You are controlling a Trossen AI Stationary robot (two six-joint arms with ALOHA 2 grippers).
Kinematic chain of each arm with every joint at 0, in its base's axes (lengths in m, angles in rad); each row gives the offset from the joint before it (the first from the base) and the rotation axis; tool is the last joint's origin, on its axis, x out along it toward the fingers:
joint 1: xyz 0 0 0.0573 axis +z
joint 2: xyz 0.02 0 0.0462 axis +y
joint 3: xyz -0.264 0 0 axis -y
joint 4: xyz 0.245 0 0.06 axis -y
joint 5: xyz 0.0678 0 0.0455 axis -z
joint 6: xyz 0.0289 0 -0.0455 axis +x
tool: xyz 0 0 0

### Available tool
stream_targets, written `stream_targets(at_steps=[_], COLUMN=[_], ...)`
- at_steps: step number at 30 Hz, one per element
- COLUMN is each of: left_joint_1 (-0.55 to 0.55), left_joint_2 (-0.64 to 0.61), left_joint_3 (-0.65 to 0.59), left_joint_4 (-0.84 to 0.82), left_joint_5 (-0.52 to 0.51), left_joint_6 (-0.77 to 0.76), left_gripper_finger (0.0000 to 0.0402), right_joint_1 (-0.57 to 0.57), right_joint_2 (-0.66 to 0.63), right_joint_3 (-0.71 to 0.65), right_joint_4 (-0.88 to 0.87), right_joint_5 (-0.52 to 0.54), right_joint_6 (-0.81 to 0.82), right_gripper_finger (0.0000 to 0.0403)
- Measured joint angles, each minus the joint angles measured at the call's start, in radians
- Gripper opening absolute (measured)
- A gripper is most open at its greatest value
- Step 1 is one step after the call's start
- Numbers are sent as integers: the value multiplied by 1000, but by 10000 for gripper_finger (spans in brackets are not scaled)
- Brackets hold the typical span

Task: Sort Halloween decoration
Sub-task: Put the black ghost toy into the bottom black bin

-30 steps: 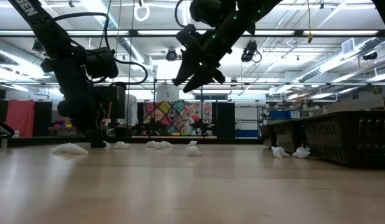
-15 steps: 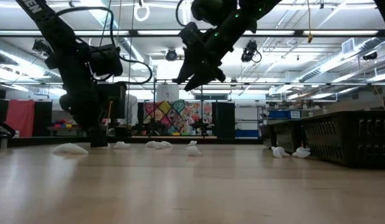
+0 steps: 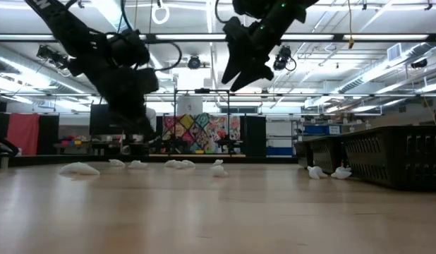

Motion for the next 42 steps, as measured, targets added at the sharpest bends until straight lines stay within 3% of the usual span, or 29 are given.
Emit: stream_targets(at_steps=[6, 10, 18, 23, 27, 34, 38, 42], left_joint_1=[-118, -204, -417, -504, -539, -545, -545, -551], left_joint_2=[89, 198, 442, 617, 749, 956, 1035, 1056], left_joint_3=[2, 78, 407, 652, 833, 1055, 1126, 1143], left_joint_4=[245, 294, 328, 328, 325, 322, 318, 318], left_joint_5=[-44, -53, -56, -80, -128, -186, -188, -213], left_joint_6=[-108, -172, -170, -174, -201, -319, -379, -388], left_gripper_finger=[15, 15, 15, 15, 15, 15, 24, 68], right_joint_1=[-7, -6, 28, 80, 123, 241, 298, 343], right_joint_2=[-72, -119, -247, -349, -427, -501, -504, -499], right_joint_3=[0, 0, 0, 0, 0, 0, 0, -1], right_joint_4=[-30, -104, -436, -691, -819, -826, -820, -794], right_joint_5=[22, 35, -27, 20, 75, 180, 216, 215], right_joint_6=[109, 202, 460, 546, 589, 597, 580, 561], right_gripper_finger=[203, 203, 203, 203, 203, 203, 203, 203])
